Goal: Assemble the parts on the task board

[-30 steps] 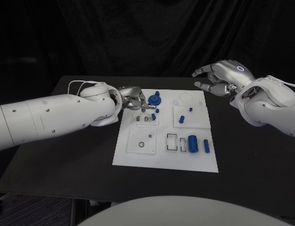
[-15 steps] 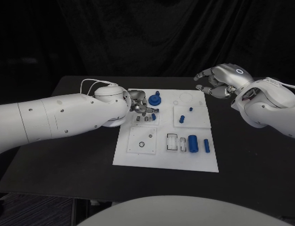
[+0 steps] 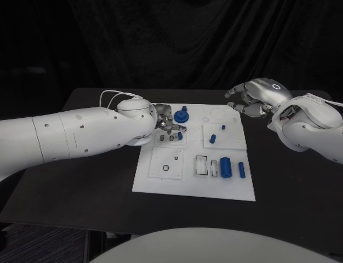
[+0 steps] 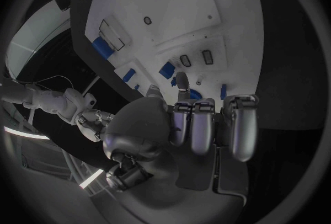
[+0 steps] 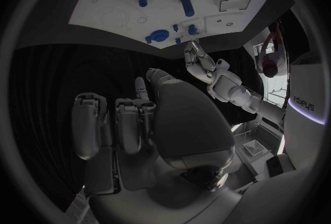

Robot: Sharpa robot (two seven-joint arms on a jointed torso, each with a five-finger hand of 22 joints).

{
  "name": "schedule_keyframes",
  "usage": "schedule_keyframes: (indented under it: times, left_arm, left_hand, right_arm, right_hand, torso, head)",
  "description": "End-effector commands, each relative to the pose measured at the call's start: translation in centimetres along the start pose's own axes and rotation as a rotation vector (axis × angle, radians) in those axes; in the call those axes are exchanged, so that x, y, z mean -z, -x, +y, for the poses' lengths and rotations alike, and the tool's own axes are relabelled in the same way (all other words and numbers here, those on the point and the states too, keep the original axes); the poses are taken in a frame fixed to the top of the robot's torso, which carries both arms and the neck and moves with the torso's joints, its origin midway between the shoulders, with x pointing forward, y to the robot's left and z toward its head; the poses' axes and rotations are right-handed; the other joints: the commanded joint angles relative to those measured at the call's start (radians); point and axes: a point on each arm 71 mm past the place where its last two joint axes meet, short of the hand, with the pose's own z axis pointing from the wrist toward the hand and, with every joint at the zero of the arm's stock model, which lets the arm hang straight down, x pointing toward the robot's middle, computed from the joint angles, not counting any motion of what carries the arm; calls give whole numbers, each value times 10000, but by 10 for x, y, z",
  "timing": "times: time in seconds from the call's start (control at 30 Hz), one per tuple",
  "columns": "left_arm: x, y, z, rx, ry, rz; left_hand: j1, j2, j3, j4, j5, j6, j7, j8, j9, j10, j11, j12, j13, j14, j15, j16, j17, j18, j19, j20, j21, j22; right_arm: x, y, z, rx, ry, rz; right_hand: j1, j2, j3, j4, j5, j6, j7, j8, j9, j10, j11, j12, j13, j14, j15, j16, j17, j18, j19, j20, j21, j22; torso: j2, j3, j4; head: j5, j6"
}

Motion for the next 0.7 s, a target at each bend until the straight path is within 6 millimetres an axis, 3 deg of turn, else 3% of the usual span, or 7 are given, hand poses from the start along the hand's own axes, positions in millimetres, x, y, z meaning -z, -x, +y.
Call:
schedule_keyframes:
  times: [0.03,0.17,0.37,0.7]
  left_arm:
    - [0,2,-4,156,-254,-313]
    - [0,2,-6,145,-358,-300]
    - [0,1,-8,103,-357,-239]
    - [-2,1,-9,64,-363,-196]
  left_hand:
    - [-11,-52,61,-5,74,92,-4,-86,20,1038,-50,-9,2620,1056,-60,26,2629,-91,-24,-84,-49,755]
    - [-82,-46,46,31,63,112,2,-167,41,1038,-47,-9,2620,1056,-59,26,2629,-85,-38,-85,-70,728]
    - [37,-40,140,-41,254,257,-25,-285,135,1038,-63,-9,2620,1056,-71,26,2629,-80,-43,-94,-100,708]
    - [180,-51,250,-79,518,335,-40,-454,237,1038,-79,-9,2620,1056,-85,26,2629,-74,-52,-109,-135,682]
  right_arm:
    - [1,-1,-3,24,-262,66]
    - [1,-2,-4,31,-321,82]
    - [0,-2,-3,31,-349,110]
    - [-1,-3,-3,41,-376,134]
  right_hand:
    - [107,1,53,10,66,77,25,-9,-16,1041,47,26,2631,1057,4,24,2634,128,461,2,-38,2251]
    - [125,6,96,-10,109,86,40,-16,-38,1041,56,26,2631,1057,9,24,2634,133,452,4,-58,2243]
    - [134,11,115,-18,121,92,46,-17,-46,1041,59,26,2631,1057,11,24,2634,137,443,5,-75,2237]
    - [152,29,161,-35,143,101,63,-21,-65,1041,70,26,2631,1057,17,24,2634,146,424,9,-111,2224]
  torso:
    - [18,31,-4]
    - [33,25,-35]
    - [0,8,9]
    - [5,-7,11]
  head:
    - [2,-2]
    - [30,-2]
    - [-32,-2]
    - [-10,-2]
